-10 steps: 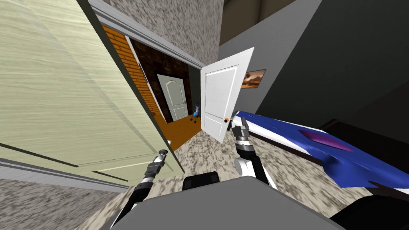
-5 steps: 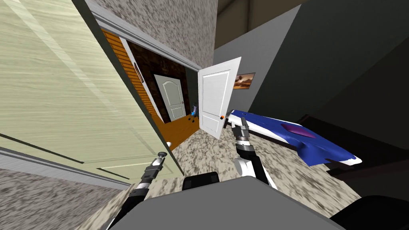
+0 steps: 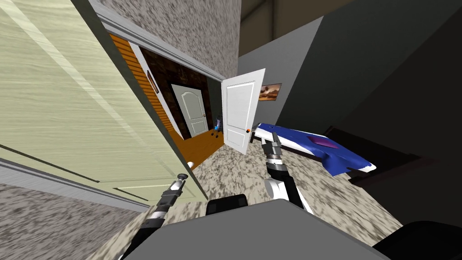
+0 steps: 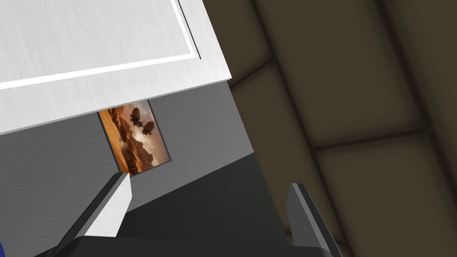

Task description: Pull the door open

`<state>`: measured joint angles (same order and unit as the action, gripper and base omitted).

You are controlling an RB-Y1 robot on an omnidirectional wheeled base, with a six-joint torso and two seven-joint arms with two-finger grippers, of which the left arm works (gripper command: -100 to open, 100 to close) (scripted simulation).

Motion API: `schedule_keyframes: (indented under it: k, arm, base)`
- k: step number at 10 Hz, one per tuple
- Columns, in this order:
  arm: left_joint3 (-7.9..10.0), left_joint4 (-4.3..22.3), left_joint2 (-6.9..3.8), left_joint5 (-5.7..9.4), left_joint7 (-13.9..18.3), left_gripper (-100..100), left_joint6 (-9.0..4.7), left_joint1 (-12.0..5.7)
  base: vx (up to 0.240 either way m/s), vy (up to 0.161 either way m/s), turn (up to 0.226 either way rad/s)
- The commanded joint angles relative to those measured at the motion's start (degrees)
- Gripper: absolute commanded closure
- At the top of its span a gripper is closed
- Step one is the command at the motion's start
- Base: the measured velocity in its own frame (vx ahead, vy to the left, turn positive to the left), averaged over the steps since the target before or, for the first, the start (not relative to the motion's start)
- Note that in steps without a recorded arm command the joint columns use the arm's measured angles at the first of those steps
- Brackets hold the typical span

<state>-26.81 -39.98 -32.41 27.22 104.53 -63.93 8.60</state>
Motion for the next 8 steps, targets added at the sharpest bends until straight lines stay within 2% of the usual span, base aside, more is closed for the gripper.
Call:
schedule_keyframes:
  k: [1, 8]
  arm:
    - [-0.25, 0.37, -0.25, -0.16, 0.38, 100, -0.82, 0.07]
    - [-1.66, 2.75, -1.30, -0.98, 2.39, 100, -4.53, 0.33]
  base:
    - [-0.207, 0.082, -0.186]
    - [-0.203, 0.073, -0.151]
